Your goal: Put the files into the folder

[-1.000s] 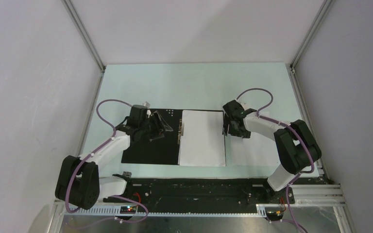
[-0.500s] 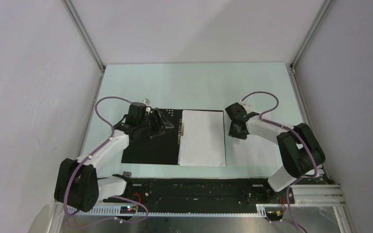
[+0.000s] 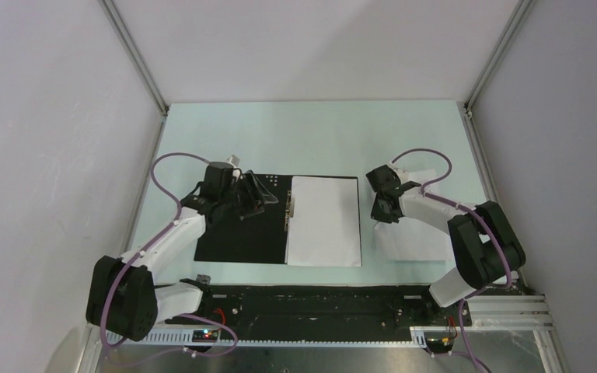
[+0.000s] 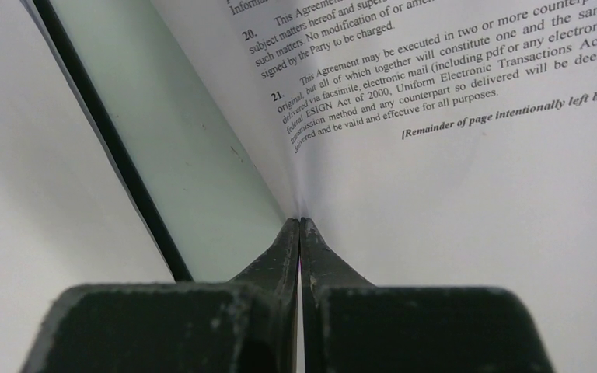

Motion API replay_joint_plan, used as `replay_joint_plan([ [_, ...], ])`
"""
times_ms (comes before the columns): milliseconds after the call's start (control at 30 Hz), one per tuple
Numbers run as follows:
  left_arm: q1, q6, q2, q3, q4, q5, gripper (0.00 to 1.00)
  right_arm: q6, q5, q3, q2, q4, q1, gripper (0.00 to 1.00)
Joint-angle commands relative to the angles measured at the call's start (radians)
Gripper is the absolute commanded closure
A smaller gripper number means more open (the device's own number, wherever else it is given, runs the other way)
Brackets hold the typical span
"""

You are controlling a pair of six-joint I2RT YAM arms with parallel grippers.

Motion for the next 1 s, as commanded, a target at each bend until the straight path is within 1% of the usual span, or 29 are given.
replay_joint_plan([
  [0, -0.011, 0.019, -0.03, 0.046, 0.003, 0.029, 0.36, -0.009, -0.003, -0.019, -0.075, -0.067, -0.012, 1.0],
  [167, -0.026, 0.028, -0.019, 0.057, 0.002, 0.035, 0.36, -0.014, -0.003, 0.035, -0.19, -0.145, -0.011, 1.0],
  [300, -0.062, 0.031, -0.01, 0.084, 0.003, 0.045, 0.34, 0.019, -0.04, 0.086, -0.279, -0.177, 0.034, 1.0],
  [400, -0.104, 0.019, 0.007, 0.123, 0.005, 0.065, 0.29, 0.039, -0.079, 0.116, -0.326, -0.169, 0.101, 1.0],
  [500, -0.127, 0.012, 0.023, 0.173, 0.016, 0.104, 0.27, 0.036, -0.086, 0.179, -0.335, -0.189, 0.172, 1.0],
  [567, -0.145, 0.017, 0.032, 0.242, 0.026, 0.138, 0.26, 0.031, -0.105, 0.212, -0.341, -0.193, 0.218, 1.0],
  [633, -0.181, 0.04, 0.028, 0.296, 0.032, 0.143, 0.24, 0.038, -0.101, 0.254, -0.323, -0.215, 0.277, 1.0],
  [767, -0.225, 0.074, 0.05, 0.366, 0.036, 0.101, 0.22, 0.059, -0.093, 0.318, -0.295, -0.211, 0.365, 1.0],
  [967, -0.288, 0.082, 0.082, 0.381, 0.096, 0.033, 0.23, 0.09, -0.055, 0.404, -0.242, -0.237, 0.441, 1.0],
])
